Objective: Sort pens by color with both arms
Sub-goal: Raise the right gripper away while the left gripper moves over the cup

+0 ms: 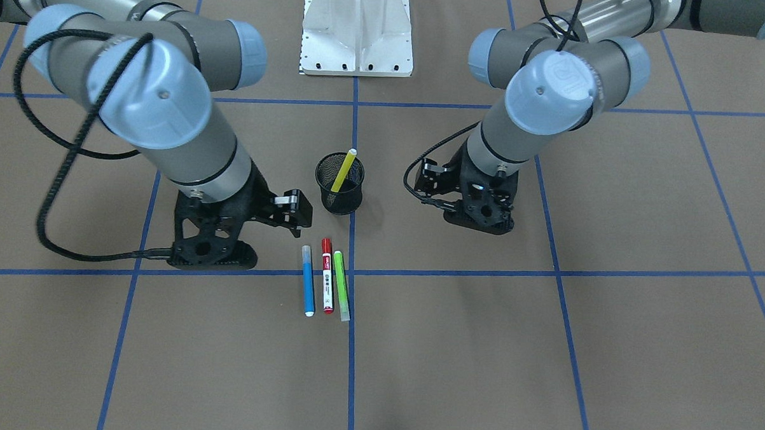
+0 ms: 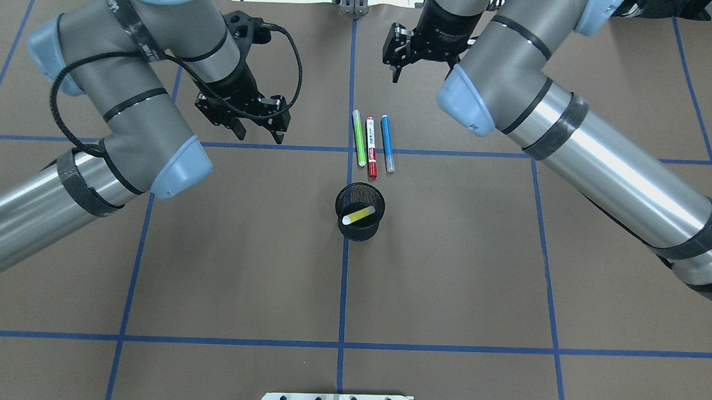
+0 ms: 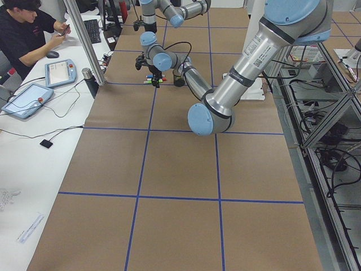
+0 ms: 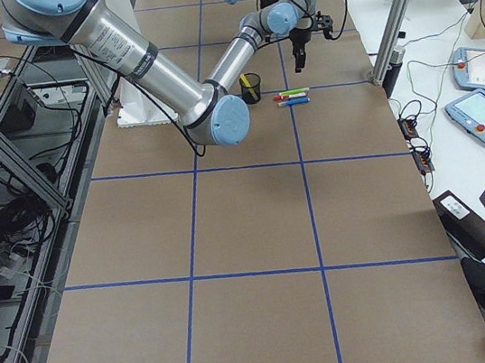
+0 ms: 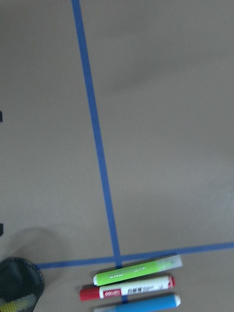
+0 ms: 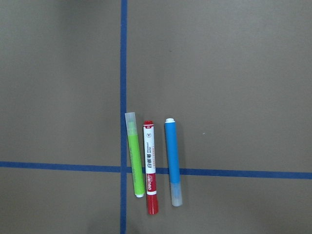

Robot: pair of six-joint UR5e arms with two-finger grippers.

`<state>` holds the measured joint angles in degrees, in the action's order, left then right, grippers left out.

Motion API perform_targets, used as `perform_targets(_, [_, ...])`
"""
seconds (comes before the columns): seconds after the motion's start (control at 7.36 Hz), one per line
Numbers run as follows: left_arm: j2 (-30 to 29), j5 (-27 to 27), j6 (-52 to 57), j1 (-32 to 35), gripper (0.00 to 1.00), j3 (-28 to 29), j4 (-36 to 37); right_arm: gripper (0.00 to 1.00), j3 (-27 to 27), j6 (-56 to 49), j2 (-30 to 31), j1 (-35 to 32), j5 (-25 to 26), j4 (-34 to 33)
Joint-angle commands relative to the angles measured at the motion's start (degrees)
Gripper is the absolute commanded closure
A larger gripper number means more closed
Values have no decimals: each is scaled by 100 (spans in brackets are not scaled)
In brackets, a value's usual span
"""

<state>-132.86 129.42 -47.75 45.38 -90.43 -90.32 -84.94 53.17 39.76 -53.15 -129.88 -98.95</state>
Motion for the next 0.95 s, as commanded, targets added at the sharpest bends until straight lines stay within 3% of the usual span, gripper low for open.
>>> perform_targets(0.0, [-353,-284,64,-572,25,51,-12,5,-181,0,268,-396,-231,-107])
perform_targets(0.54, [-610,-662,212,-1267,27,78,-21,4,-146,0,304,-538,-196,-124])
perform_targets(0.82, [-662,-830,284,-1391,35,270,-38,4,-128,0,295,-538,-178,-124])
